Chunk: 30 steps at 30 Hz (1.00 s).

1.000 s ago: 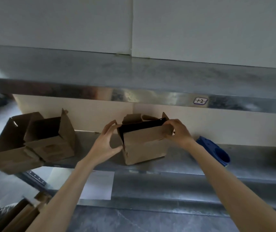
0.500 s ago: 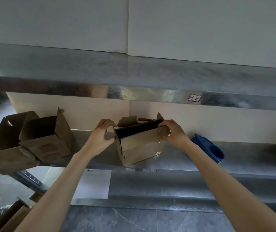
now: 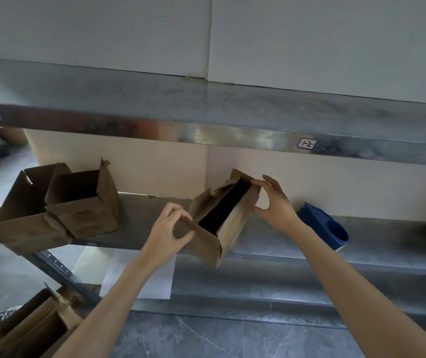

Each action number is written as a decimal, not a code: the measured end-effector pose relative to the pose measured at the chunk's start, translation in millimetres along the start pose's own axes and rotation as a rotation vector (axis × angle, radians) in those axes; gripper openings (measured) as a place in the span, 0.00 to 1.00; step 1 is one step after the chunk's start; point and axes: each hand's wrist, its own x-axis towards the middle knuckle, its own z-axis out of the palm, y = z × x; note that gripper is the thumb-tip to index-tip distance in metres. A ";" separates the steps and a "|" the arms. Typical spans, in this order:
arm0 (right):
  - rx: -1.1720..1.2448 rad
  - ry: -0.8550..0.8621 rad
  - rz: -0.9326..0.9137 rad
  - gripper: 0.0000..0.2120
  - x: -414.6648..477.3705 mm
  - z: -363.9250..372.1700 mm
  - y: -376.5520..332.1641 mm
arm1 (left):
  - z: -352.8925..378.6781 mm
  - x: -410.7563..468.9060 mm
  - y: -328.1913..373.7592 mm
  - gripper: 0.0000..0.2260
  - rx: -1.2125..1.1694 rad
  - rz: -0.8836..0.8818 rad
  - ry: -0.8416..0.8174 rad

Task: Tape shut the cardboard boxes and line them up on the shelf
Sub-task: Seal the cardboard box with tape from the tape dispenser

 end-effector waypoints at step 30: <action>-0.039 -0.166 -0.155 0.03 -79.9 -11.2 -39.5 | 30.4 39.3 59.2 0.21 0.106 0.178 -0.317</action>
